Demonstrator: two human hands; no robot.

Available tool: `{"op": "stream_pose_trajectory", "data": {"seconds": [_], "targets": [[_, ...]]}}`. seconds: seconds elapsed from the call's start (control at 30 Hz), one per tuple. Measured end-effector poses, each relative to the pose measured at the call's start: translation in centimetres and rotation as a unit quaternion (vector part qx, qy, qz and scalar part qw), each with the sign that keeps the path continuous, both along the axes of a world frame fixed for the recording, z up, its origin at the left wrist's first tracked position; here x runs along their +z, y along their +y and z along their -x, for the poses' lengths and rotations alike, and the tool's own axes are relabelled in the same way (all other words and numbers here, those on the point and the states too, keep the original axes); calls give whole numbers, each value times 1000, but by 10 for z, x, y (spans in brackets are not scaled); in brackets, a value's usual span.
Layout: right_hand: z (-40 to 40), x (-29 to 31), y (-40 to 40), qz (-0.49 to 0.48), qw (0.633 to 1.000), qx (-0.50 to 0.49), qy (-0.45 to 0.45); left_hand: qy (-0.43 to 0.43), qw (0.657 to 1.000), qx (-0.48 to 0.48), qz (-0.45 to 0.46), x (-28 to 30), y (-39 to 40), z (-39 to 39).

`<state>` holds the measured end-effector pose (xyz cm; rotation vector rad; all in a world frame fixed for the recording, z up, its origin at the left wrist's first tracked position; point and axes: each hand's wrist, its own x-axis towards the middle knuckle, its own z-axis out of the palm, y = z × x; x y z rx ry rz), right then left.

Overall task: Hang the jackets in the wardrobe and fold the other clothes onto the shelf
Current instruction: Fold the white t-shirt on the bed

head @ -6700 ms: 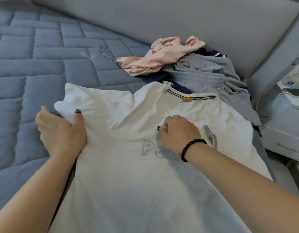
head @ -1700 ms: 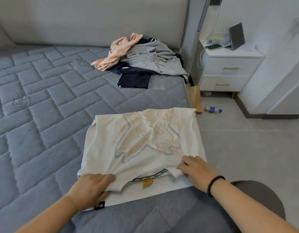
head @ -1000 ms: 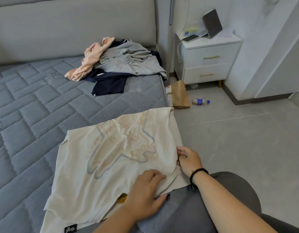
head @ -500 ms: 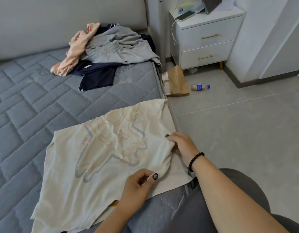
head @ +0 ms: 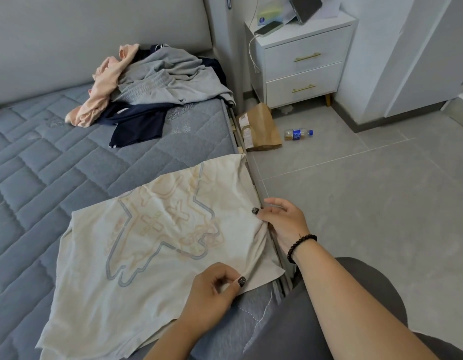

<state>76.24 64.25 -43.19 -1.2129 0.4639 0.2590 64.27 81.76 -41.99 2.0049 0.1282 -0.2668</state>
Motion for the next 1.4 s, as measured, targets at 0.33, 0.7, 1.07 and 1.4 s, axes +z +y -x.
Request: {"op": "stream_pose_trajectory", "data": {"seconds": [0.33, 0.7, 1.07, 1.4], "targets": [[16, -6, -20, 234, 968, 26, 86, 43, 992, -42, -113, -10, 0, -14], [10, -9, -4, 249, 954, 158, 55, -101, 984, 21, -143, 6, -20, -117], [-13, -34, -4, 281, 937, 146, 150, -61, 923, -76, -373, -18, -30, -257], [-23, -39, -16, 155, 942, 180, 236, -90, 934, -98, -333, 8, -34, -330]]}}
